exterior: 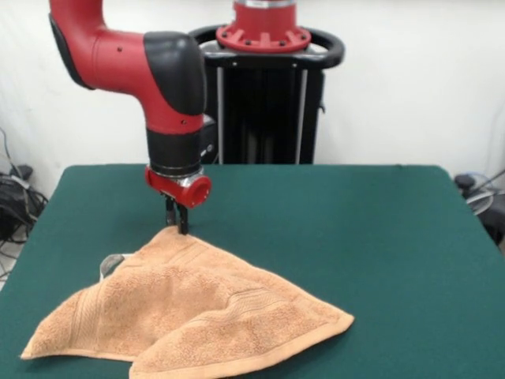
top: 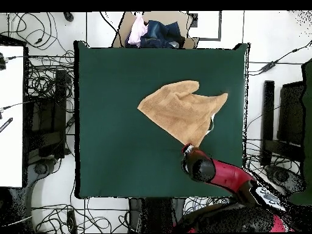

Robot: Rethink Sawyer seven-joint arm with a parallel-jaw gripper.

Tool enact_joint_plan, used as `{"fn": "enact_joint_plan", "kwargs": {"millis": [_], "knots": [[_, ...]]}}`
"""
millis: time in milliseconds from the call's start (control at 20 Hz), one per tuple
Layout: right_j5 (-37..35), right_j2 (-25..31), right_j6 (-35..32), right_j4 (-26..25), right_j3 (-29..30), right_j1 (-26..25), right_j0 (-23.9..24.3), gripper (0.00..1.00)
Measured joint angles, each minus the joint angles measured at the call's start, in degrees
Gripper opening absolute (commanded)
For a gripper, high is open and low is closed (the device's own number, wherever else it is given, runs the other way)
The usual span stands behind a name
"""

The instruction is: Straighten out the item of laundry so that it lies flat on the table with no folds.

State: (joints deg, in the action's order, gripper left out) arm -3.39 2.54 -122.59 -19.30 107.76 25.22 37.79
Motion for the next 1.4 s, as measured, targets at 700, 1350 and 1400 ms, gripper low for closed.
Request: {"fn": "enact_joint_plan", "kwargs": {"millis": [700,1350,1400], "knots": [[1.3,-0.25,0.0,5.74,9.11,0.02,-0.01,0.0],[-3.19,-0.25,0.0,8.12,14.71,1.3,-0.02,0.0],[-3.56,-0.25,0.0,8.26,15.43,1.64,-0.02,0.0]]}}
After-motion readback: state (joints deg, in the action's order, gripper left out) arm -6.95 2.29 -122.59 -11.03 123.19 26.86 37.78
